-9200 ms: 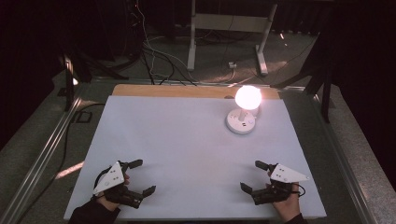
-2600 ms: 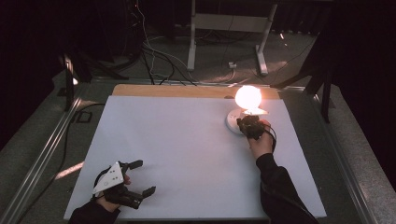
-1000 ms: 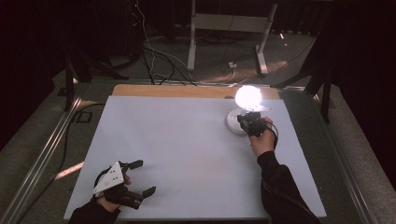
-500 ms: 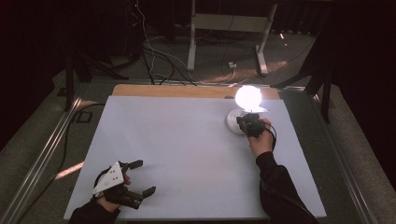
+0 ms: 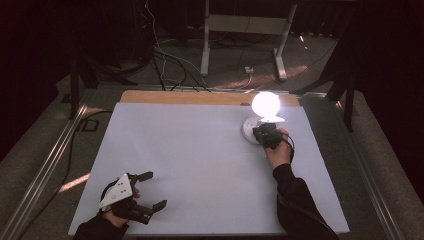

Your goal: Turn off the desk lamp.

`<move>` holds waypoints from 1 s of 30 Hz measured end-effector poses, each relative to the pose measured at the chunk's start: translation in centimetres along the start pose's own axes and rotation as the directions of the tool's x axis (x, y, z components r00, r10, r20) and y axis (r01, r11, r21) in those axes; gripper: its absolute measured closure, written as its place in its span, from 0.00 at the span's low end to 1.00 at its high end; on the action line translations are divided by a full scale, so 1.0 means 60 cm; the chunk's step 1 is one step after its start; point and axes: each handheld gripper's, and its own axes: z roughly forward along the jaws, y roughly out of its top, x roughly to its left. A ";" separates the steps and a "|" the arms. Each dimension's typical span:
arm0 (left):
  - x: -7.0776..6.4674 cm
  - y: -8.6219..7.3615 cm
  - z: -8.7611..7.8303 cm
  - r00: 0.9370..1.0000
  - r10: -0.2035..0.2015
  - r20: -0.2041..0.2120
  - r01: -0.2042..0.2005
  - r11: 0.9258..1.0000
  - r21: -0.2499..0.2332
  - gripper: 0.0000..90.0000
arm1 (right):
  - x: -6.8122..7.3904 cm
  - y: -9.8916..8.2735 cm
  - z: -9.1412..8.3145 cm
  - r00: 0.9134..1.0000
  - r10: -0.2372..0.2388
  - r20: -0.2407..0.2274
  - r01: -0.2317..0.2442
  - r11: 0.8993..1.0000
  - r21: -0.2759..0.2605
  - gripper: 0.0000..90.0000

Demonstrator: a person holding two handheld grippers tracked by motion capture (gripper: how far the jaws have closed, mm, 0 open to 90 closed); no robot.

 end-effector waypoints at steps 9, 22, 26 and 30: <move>-0.001 0.000 0.000 1.000 0.001 0.001 -0.001 1.000 -0.001 0.01 | 0.002 -0.003 0.001 1.000 -0.002 -0.004 0.002 1.000 0.007 1.00; 0.001 0.000 -0.001 1.000 -0.002 -0.002 0.002 1.000 -0.007 0.01 | 0.003 0.002 -0.004 1.000 0.014 -0.013 -0.014 1.000 -0.002 1.00; -0.001 0.001 -0.001 1.000 0.000 0.000 0.000 1.000 -0.005 0.01 | 0.005 0.010 -0.013 0.999 0.012 -0.032 -0.013 1.000 -0.015 0.95; 0.000 0.001 -0.001 1.000 0.000 -0.002 0.000 1.000 -0.007 0.01 | 0.007 0.014 -0.021 0.998 0.010 -0.069 -0.012 1.000 -0.028 0.73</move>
